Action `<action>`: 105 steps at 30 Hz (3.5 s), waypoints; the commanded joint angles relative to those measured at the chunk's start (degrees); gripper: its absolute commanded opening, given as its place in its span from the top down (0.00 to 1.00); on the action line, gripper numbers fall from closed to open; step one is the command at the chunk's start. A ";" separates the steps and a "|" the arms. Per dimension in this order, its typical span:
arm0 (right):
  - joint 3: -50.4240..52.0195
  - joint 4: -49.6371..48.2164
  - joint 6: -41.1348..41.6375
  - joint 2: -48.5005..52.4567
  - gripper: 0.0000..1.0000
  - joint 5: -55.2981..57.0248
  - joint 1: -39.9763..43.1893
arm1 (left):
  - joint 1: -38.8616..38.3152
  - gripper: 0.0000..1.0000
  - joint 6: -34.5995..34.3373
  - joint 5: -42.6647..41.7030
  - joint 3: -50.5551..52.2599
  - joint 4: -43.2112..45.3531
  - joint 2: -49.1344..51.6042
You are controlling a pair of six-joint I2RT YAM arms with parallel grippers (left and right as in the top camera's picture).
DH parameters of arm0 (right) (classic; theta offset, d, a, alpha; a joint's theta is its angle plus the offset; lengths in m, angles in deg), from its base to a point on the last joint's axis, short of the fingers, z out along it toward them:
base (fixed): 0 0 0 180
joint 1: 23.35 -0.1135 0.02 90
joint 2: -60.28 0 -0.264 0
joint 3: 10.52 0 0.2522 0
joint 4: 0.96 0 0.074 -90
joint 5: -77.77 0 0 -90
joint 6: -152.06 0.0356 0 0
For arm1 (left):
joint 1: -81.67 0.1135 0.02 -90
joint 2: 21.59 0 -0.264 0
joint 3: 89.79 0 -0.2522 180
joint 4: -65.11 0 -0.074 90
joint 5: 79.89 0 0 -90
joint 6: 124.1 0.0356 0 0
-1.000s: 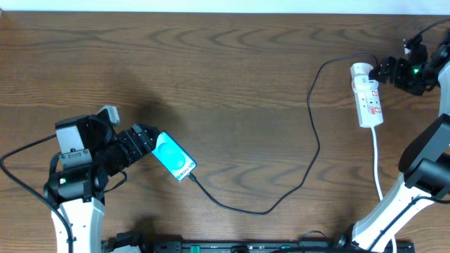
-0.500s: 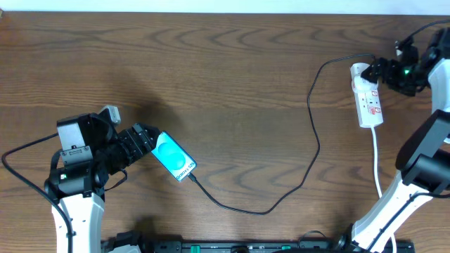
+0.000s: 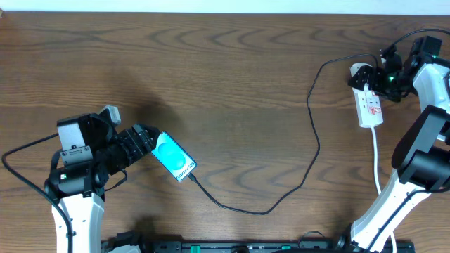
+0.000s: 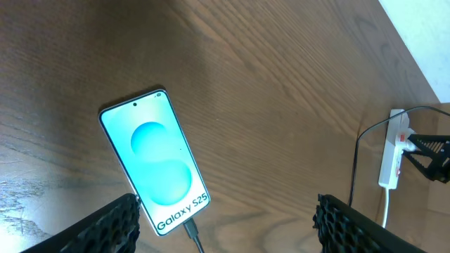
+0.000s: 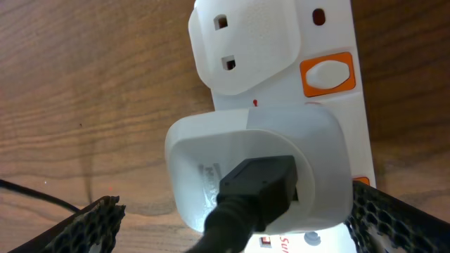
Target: Plug charger to phone and switch on socket
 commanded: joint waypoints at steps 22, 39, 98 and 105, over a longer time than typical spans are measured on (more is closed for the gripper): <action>2.25 -0.52 7.17 0.55 0.01 -4.50 -2.23 | -0.02 0.20 -0.28 -0.57 -0.94 -0.59 0.04; 5.70 -2.60 9.20 0.59 0.01 -4.24 -5.68 | -0.02 0.20 -0.26 -0.55 -0.94 -1.46 0.04; -18.14 42.60 16.39 -26.18 0.01 13.11 -3.85 | -0.02 0.19 -0.26 -0.33 -0.94 -1.86 0.04; -18.14 42.60 16.39 -26.18 0.01 13.09 -3.85 | -0.02 0.19 -0.28 -0.31 -0.94 -1.86 0.04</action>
